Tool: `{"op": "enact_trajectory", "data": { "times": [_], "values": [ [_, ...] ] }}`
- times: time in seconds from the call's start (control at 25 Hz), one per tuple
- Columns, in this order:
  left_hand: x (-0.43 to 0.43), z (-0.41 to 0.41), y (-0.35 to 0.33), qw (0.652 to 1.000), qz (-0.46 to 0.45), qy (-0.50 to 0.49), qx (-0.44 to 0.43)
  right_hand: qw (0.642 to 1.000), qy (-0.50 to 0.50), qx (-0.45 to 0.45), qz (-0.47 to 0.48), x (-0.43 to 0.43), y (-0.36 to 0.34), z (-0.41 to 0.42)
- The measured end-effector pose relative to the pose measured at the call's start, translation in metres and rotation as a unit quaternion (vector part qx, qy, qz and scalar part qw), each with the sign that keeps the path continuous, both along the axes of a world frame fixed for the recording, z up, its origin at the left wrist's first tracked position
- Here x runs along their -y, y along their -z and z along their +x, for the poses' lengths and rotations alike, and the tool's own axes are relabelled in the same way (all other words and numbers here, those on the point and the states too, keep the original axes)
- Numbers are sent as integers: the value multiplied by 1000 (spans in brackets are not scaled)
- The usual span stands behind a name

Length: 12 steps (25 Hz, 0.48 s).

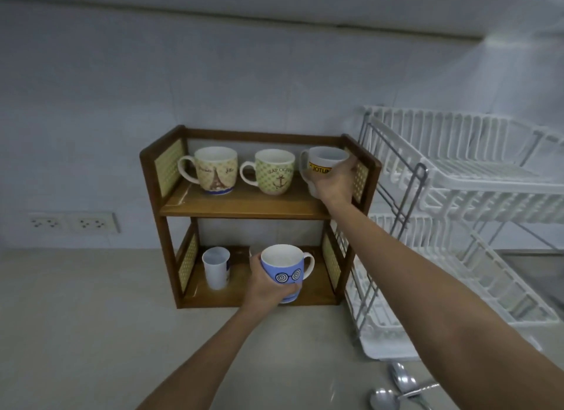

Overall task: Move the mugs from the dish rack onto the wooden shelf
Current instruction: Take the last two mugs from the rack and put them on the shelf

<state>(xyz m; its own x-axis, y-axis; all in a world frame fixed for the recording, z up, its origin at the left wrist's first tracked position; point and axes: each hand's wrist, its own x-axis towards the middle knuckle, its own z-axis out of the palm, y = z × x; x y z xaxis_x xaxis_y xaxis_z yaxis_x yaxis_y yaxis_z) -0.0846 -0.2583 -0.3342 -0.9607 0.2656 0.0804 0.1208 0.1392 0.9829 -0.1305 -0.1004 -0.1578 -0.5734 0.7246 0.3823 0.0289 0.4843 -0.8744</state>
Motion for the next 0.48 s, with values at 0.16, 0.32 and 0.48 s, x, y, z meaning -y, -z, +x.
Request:
{"op": "enact_trajectory", "data": {
  "times": [0.16,0.32,0.48],
  "values": [
    [-18,-7,11,1000,2,27,7,999,-39,4,20,-8,2,2],
    [-34,-11,18,1000,-10,21,5,994,-48,-41,90,-1,39,58],
    [-52,-20,21,1000,-24,13,6,983,-29,-10,178,31,162,157]
  ]
}}
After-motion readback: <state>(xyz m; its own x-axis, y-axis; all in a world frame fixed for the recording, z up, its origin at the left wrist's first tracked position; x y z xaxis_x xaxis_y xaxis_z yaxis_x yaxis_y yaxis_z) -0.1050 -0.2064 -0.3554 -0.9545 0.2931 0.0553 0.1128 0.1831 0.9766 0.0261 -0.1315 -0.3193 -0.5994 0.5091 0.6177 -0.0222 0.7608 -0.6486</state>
